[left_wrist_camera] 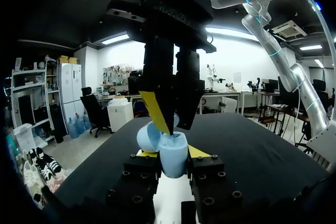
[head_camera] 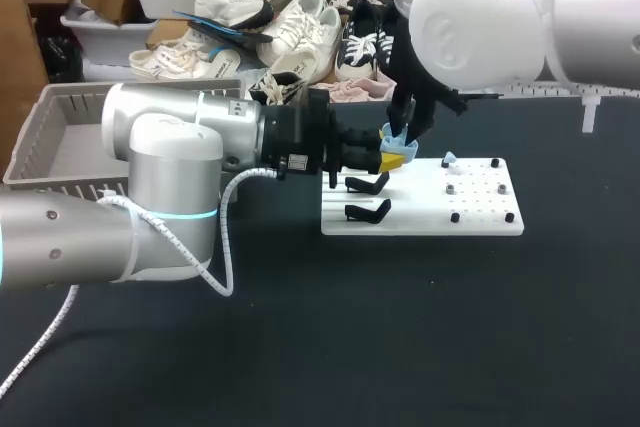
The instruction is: Pick up each earbud case from the left stands, insert the matching earbuds, close the lid, and place the case in the box.
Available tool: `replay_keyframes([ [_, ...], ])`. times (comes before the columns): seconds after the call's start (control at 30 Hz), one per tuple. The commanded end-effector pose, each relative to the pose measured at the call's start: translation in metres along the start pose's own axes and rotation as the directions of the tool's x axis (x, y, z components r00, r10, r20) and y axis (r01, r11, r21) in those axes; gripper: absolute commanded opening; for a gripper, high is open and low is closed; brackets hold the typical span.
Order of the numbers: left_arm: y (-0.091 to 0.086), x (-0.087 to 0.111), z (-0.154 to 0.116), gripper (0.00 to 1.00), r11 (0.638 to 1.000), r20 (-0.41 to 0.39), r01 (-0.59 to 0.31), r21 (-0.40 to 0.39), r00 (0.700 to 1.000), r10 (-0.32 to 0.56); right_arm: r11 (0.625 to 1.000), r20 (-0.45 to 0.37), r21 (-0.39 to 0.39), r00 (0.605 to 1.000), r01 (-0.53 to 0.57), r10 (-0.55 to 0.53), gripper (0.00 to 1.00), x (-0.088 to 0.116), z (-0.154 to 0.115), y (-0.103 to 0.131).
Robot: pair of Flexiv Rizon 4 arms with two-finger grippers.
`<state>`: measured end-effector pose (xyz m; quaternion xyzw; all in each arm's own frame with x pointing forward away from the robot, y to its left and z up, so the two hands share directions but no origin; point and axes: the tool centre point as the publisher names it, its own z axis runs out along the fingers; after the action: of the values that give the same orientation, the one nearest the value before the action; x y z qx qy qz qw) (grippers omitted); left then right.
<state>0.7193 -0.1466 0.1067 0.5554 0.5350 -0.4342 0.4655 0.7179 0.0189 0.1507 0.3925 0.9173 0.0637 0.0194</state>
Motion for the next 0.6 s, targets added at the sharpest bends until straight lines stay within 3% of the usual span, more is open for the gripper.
replay_keyframes([
  [0.03,-0.0013,-0.0003,0.0005,0.00,1.000,0.002,-0.001,-0.003,1.000,0.001,1.000,0.002,-0.013,1.000,-0.004,0.004,0.00,0.0011,-0.0001,-0.0049],
  [0.6,-0.0013,-0.0003,0.0005,0.00,1.000,0.002,-0.001,-0.003,1.000,0.001,1.000,-0.010,-0.027,1.000,-0.006,0.005,0.00,0.0035,0.0008,-0.0052],
])
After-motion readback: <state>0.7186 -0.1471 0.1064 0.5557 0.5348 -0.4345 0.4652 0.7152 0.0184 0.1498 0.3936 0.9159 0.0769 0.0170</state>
